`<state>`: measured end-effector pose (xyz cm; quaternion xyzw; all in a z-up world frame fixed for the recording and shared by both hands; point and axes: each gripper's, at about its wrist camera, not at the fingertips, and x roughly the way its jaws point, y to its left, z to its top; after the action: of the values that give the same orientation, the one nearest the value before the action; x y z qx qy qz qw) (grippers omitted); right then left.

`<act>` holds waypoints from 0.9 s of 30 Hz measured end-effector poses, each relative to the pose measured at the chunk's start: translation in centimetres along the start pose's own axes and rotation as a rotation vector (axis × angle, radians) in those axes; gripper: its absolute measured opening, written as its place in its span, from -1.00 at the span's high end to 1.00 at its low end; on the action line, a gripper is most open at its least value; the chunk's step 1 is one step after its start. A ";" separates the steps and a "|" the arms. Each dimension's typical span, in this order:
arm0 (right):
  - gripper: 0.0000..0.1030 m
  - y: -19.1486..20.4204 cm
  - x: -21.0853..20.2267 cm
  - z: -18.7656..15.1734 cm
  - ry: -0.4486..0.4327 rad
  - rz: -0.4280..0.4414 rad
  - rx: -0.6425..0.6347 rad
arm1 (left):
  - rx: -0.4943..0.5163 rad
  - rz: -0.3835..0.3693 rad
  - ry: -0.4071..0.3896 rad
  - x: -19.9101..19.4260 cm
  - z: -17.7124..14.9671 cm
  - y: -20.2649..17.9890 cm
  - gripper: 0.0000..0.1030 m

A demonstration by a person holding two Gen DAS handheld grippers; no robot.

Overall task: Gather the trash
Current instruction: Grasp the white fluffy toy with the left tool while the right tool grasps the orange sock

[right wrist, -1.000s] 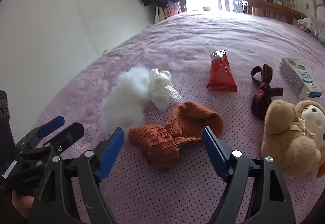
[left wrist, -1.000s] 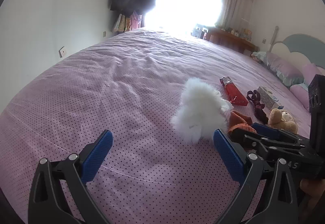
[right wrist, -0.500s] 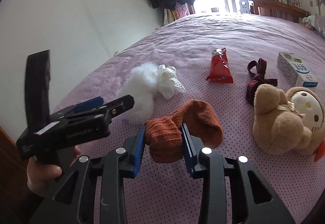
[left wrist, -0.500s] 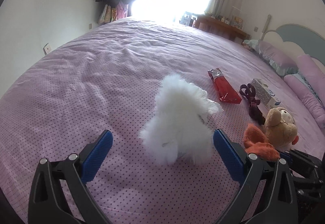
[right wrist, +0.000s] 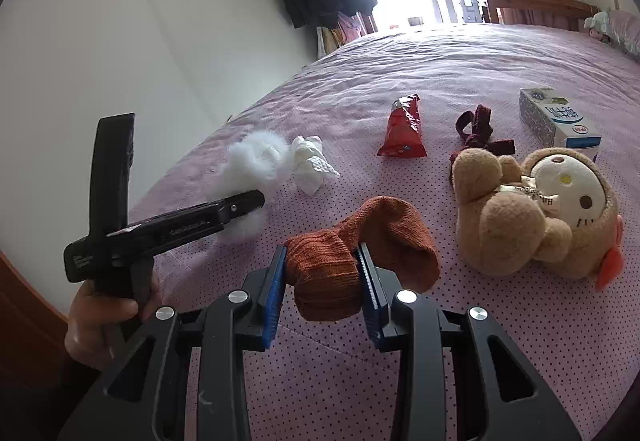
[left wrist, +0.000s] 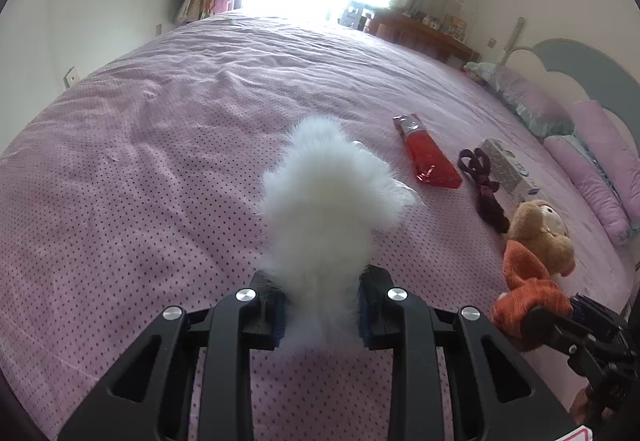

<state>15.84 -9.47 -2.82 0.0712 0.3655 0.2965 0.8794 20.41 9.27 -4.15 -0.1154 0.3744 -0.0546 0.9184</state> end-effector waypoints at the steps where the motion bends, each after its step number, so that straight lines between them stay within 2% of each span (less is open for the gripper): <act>1: 0.35 0.0 -0.4 -0.1 -0.006 0.001 0.001 | 0.012 -0.012 -0.008 -0.7 -0.4 -0.3 0.47; 9: 0.36 0.0 -5.2 -1.5 -0.067 -0.022 -0.001 | 0.067 -0.151 -0.029 -5.8 -3.5 -3.9 0.47; 16: 0.37 -1.8 -12.0 -4.6 -0.133 -0.093 0.049 | 0.158 -0.322 0.030 -7.4 -6.4 -10.8 0.47; 23: 0.36 -5.6 -20.6 -10.5 -0.191 -0.249 0.158 | 0.298 -0.487 0.097 -7.6 -10.4 -19.4 0.46; 27: 0.37 -7.2 -25.1 -14.4 -0.210 -0.355 0.226 | 0.391 -0.577 0.177 -6.9 -13.5 -24.8 0.46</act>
<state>-4.65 -31.05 -0.59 0.1343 0.3097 0.0854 0.9374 5.66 -15.77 -2.60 -0.0333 0.3870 -0.3918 0.8340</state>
